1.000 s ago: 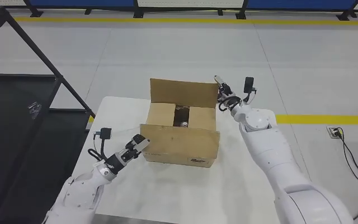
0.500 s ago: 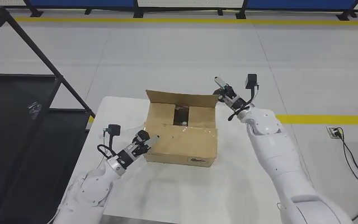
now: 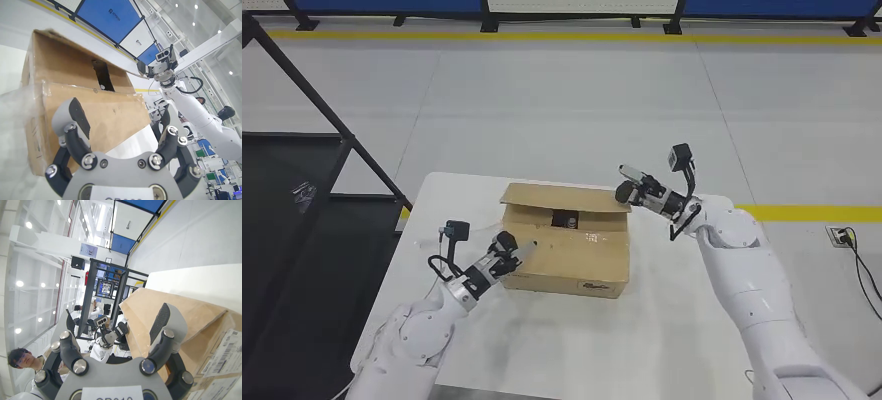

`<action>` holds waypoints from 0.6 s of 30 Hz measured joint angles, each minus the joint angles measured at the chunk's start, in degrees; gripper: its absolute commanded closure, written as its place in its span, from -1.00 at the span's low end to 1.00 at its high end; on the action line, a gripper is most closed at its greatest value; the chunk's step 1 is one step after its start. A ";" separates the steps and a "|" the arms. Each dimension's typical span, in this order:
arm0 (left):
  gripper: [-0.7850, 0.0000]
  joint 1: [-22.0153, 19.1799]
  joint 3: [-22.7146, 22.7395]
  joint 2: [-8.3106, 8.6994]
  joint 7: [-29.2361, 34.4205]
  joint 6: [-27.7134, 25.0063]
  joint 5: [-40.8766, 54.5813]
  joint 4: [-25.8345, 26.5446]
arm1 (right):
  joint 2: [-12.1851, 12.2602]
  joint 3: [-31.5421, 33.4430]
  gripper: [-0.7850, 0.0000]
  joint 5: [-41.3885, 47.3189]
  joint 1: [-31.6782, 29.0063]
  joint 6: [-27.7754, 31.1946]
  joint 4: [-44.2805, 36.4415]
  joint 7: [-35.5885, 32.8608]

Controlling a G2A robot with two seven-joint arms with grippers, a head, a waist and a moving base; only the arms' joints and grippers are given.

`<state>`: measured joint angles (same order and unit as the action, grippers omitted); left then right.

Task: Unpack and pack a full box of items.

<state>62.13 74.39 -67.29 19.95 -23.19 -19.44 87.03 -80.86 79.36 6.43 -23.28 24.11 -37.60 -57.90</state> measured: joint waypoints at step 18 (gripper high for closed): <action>-1.00 -1.01 -1.40 -0.45 -1.04 1.60 -0.68 -1.09 | -0.21 -5.09 -1.00 0.77 -0.54 -7.05 -0.28 -5.52</action>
<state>61.12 72.99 -67.75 18.91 -21.59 -20.12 85.95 -81.06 74.27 7.21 -23.82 17.06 -37.88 -63.42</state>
